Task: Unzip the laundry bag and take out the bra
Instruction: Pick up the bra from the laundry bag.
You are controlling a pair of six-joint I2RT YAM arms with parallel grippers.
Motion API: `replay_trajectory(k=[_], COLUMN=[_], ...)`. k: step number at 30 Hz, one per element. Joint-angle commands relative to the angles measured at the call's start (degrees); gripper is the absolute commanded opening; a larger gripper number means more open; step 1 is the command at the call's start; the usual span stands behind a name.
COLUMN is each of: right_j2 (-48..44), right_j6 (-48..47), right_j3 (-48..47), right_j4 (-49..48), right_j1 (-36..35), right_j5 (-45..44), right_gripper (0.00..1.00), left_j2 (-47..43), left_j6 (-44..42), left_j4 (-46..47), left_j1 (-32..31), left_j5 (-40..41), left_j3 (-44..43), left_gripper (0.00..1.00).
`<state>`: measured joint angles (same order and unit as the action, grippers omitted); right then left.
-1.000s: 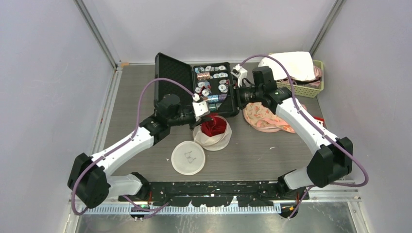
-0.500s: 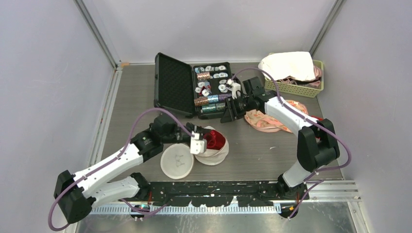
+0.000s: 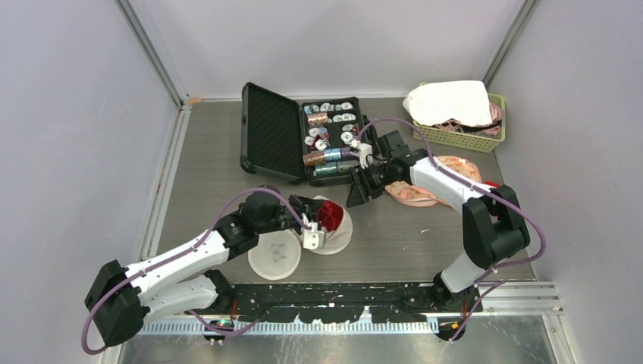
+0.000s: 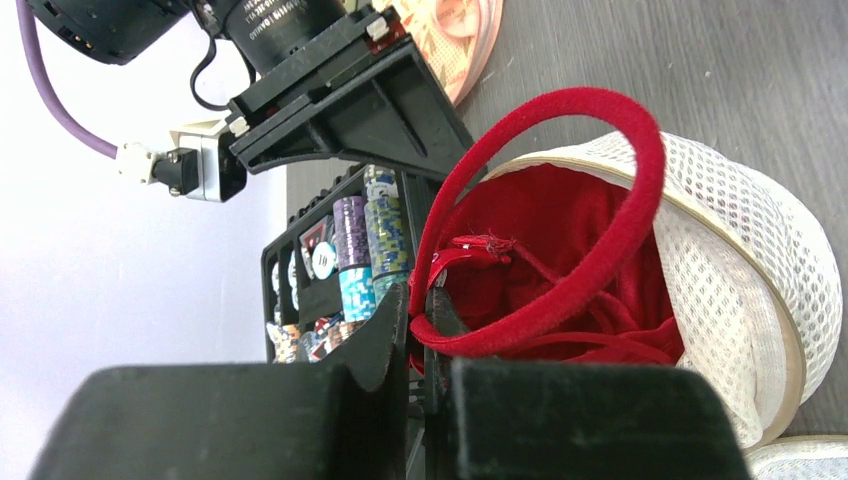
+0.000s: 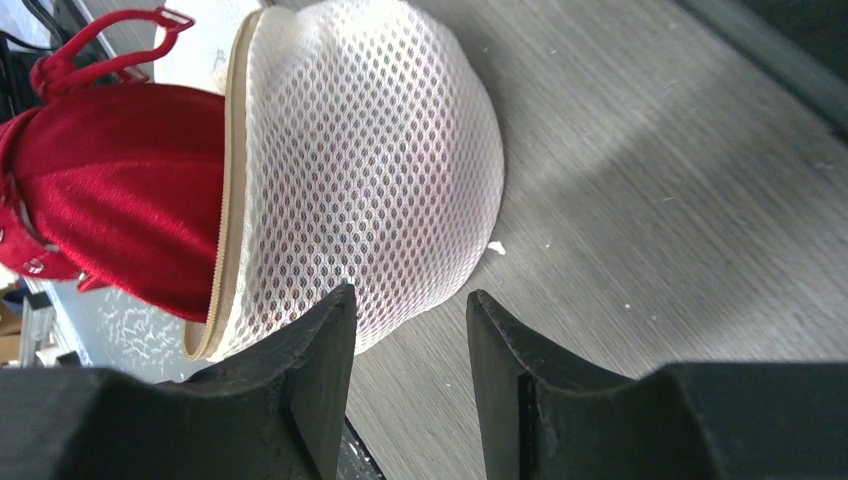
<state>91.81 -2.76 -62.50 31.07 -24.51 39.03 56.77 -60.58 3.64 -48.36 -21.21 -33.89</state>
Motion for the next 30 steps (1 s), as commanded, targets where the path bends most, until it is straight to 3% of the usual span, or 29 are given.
replay_trajectory(k=[1,10,17,30], right_j2=[-0.5,8.0,12.8,11.4], right_j6=[-1.5,0.6,1.7,1.0], right_j3=[2.5,2.9,0.5,-0.7], right_j4=[-1.7,-7.2,-7.5,-3.6], right_j1=[-3.1,-9.1,-9.9,-8.1], right_j5=[0.2,-9.1,-16.6,-16.9], right_gripper=[0.50,0.47,0.43,0.40], left_j2=[-1.7,-3.3,-4.2,-3.3], left_j6=[-3.2,-1.6,-1.5,0.7], left_j4=[5.5,5.1,5.8,12.0], left_j1=[-0.3,-0.3,-0.3,-0.2], left_j5=[1.4,2.8,4.6,11.2], left_j3=[2.3,0.9,-2.6,-6.8], left_gripper=[0.00,0.00,0.00,0.00])
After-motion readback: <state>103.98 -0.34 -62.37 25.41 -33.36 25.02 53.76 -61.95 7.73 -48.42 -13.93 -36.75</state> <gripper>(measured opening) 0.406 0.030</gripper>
